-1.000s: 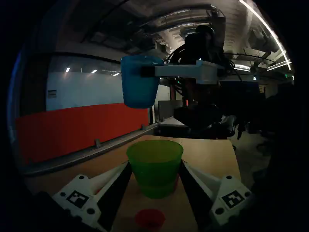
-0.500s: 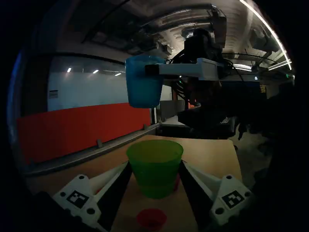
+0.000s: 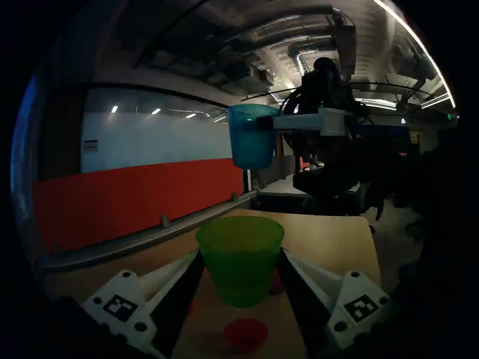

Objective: Pour water

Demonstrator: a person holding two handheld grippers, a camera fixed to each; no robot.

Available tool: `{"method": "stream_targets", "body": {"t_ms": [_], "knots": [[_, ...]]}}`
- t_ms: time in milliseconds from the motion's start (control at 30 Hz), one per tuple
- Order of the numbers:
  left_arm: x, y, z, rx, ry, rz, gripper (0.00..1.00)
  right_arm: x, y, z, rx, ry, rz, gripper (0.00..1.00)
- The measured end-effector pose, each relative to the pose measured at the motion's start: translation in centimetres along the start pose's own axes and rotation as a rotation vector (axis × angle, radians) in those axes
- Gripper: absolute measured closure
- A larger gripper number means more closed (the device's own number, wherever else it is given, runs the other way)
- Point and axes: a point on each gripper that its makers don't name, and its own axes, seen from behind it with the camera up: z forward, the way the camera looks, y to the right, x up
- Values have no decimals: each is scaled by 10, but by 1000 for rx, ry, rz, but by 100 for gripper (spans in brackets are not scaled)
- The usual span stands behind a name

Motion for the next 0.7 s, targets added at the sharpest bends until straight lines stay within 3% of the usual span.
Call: {"method": "stream_targets", "body": {"t_ms": [400,700], "knots": [[-6,-24,-22,65,-19,6,18,-17,30,-32,-83,-28,12,10],[-8,-34,-27,89,-23,5,18,-19,36,-41,-105,-19,31,10]]}}
